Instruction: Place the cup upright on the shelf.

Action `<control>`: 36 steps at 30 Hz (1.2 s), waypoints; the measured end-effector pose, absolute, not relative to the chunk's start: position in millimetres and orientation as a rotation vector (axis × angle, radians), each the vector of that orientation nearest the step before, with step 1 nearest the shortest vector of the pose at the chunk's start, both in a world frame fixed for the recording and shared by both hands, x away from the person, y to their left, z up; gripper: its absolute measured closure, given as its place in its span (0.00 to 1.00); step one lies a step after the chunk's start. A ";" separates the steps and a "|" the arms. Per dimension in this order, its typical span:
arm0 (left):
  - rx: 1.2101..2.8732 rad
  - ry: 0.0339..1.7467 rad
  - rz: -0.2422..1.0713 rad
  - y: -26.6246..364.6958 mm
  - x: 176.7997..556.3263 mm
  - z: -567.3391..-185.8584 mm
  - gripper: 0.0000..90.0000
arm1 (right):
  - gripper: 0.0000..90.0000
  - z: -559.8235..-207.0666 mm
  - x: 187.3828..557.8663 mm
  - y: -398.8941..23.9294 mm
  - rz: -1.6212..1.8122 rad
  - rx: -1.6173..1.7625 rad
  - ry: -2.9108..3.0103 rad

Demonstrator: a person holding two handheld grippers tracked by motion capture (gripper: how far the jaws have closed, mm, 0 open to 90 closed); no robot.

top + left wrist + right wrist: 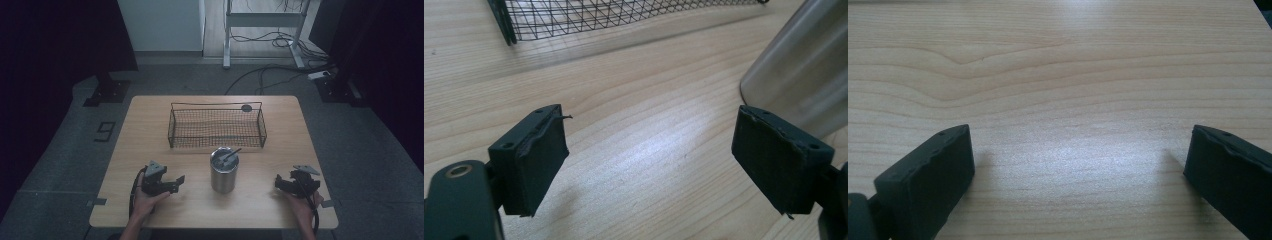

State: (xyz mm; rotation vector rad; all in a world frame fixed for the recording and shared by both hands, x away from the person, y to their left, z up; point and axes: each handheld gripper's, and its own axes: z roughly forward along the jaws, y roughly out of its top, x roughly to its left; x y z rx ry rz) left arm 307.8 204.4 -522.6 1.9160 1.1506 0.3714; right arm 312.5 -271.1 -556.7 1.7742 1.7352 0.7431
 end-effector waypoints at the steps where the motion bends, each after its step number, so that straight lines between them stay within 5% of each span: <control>1: 1.916 1.151 0.371 204.4 307.8 -522.6 0.16 | 0.00 -556.7 312.5 -271.1 0.743 1.774 1.735; 36: 1.873 1.208 0.381 197.8 306.8 -509.7 0.17 | 0.00 -556.7 310.3 -270.7 0.744 1.773 1.733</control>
